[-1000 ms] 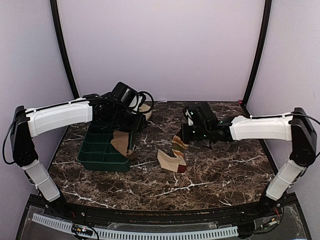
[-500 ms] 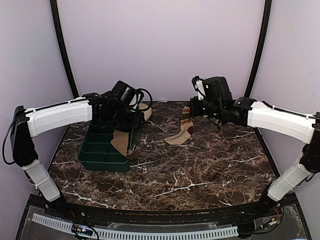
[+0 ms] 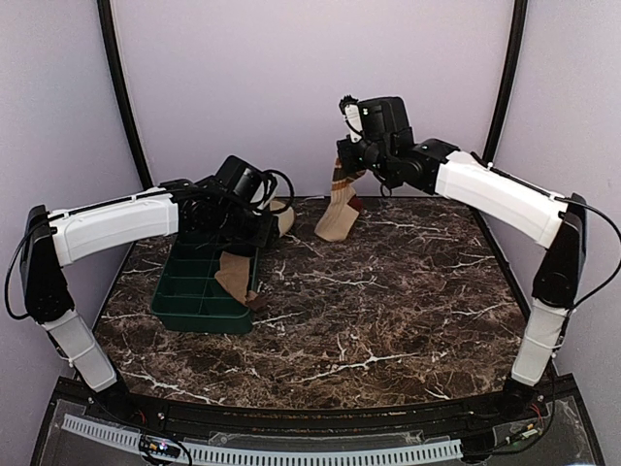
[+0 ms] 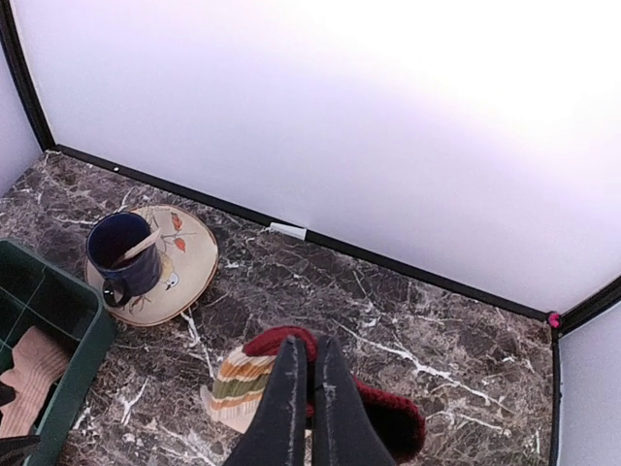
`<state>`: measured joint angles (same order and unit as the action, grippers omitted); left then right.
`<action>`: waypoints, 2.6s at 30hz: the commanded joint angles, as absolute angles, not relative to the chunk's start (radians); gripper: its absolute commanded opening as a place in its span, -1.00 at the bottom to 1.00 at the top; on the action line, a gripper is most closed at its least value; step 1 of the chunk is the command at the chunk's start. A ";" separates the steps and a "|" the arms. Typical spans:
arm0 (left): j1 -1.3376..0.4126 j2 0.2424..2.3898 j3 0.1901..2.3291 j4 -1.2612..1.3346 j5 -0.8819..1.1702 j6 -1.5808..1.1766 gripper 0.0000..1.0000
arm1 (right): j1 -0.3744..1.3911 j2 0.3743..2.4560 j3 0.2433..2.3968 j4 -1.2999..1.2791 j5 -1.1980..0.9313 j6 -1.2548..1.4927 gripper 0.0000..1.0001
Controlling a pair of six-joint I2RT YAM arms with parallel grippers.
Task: Roll the socks
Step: Flatten out the sock at the center of the board.
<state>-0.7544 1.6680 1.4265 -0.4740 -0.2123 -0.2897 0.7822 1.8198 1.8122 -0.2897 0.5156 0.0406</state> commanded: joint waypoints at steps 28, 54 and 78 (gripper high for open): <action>-0.729 1.604 1.294 -0.451 -0.176 -0.339 -0.05 | 1.423 1.796 1.208 -0.294 0.557 0.583 -0.91; -0.725 1.671 1.376 -0.444 -0.193 -0.331 -0.05 | 1.392 1.815 1.327 -0.409 0.551 0.300 -0.77; -0.659 1.618 1.358 -0.389 -0.243 -0.384 -0.04 | 1.214 1.682 1.209 -0.315 0.259 0.045 0.18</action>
<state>-0.6693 1.6779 1.3849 -0.4023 -0.2550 -0.3691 1.1656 1.7603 1.2823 -0.3481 0.3649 0.0170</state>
